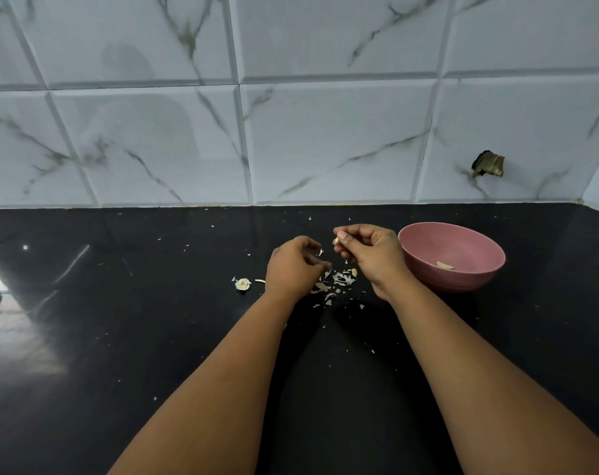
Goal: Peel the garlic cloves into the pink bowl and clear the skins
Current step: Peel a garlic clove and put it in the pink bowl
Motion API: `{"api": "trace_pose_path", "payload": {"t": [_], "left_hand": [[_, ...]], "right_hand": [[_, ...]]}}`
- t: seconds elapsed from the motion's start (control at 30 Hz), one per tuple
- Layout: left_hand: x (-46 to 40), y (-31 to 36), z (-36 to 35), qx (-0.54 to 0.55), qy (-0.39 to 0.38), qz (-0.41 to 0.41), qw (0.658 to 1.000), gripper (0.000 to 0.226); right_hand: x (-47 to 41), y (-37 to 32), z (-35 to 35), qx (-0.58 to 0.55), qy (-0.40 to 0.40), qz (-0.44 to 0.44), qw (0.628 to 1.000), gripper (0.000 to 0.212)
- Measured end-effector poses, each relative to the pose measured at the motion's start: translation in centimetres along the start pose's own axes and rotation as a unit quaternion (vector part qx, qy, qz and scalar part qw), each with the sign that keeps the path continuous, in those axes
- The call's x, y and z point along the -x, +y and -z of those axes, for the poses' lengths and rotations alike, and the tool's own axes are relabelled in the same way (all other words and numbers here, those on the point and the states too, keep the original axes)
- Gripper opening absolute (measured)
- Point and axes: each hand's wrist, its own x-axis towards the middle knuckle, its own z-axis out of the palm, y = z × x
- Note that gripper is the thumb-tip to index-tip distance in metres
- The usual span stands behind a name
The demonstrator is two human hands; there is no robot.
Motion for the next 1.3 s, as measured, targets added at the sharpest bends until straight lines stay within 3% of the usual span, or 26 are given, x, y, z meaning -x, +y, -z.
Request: {"api": "trace_pose_path", "payload": {"t": [0.13, 0.3, 0.43, 0.87, 1.3], "left_hand": [[-0.1, 0.2, 0.3, 0.005, 0.060, 0.007, 0.998, 0.030], [0.2, 0.9, -0.3, 0.250, 0.006, 0.042, 0.967, 0.011], [0.4, 1.0, -0.8, 0.244, -0.002, -0.004, 0.970, 0.014], [0.4, 1.2, -0.5, 0.366, -0.039, 0.040, 0.929, 0.006], [0.1, 0.9, 0.2, 0.387, -0.099, 0.055, 0.915, 0.008]], "right_hand": [[-0.3, 0.3, 0.1, 0.087, 0.029, 0.042, 0.995, 0.016], [-0.6, 0.6, 0.3, 0.125, 0.038, 0.079, 0.988, 0.022], [-0.6, 0.8, 0.1, 0.128, 0.025, 0.089, 0.987, 0.023], [-0.6, 0.4, 0.7, 0.119, -0.018, 0.045, 0.992, 0.011], [-0.6, -0.2, 1.2, -0.030, -0.068, -0.087, 0.993, 0.014]]}}
